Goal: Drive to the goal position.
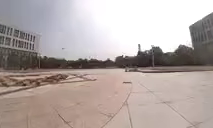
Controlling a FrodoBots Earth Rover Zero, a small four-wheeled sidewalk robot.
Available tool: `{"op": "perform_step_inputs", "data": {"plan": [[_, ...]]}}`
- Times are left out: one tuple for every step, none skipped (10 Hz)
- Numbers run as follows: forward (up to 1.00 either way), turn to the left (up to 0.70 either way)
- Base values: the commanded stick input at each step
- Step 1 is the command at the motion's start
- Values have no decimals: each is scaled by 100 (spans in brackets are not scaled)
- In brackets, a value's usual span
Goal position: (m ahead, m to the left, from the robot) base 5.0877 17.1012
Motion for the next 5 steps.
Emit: {"op": "perform_step_inputs", "data": {"plan": [[70, 0], [70, 0], [70, 0], [70, 0], [70, 0]]}}
